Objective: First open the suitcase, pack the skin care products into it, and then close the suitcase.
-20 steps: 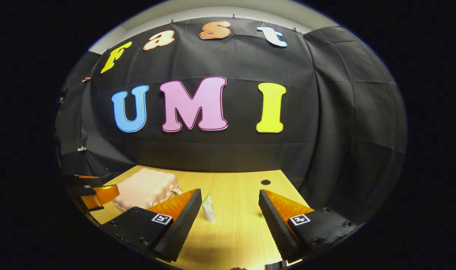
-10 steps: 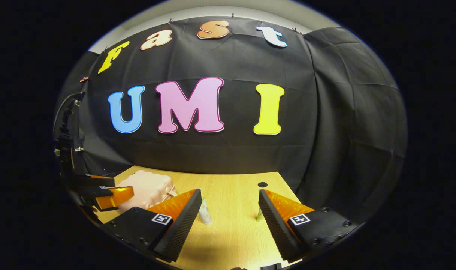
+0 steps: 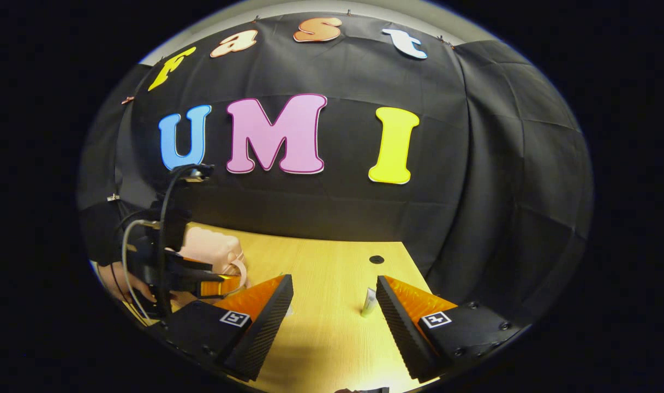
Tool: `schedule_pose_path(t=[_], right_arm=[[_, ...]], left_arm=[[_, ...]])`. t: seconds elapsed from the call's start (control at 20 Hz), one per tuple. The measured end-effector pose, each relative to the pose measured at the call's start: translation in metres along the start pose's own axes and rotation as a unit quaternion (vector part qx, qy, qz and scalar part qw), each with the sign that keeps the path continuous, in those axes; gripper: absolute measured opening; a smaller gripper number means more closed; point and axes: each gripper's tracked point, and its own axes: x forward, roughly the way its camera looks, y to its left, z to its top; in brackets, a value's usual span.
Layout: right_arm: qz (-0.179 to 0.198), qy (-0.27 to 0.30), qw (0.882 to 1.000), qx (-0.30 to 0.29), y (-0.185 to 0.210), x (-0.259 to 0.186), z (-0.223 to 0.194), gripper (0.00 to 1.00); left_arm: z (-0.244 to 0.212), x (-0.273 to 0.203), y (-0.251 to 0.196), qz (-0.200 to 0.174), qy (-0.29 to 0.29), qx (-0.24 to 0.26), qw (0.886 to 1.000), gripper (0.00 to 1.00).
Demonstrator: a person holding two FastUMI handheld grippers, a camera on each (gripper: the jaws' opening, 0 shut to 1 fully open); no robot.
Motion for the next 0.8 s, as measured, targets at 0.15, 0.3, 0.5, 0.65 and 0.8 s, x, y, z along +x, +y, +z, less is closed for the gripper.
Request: schedule_pose_path(t=[0.15, 0.3, 0.5, 0.65, 0.8], right_arm=[[0.012, 0.020, 1.000, 0.004, -0.001, 0.007, -0.016, 0.97], [0.003, 0.016, 1.000, -0.017, -0.016, 0.015, -0.016, 0.97], [-0.002, 0.033, 0.999, 0.008, -0.027, 0.024, -0.025, 0.97], [-0.006, 0.037, 0.999, 0.015, -0.034, 0.027, -0.029, 0.97], [-0.006, 0.044, 0.999, 0.024, -0.035, 0.027, -0.033, 0.97]], left_arm=[[-0.018, 0.034, -0.005, 0.005, 0.038, -0.019, 0.999, 0.98], [-0.019, 0.061, -0.010, 0.016, 0.051, 0.008, 0.999, 0.88], [-0.034, 0.086, 0.012, 0.077, 0.091, 0.015, 0.993, 0.86], [-0.042, 0.095, 0.029, 0.108, 0.108, 0.025, 0.988, 0.53], [-0.039, 0.091, 0.020, 0.100, 0.122, 0.006, 0.987, 0.23]])
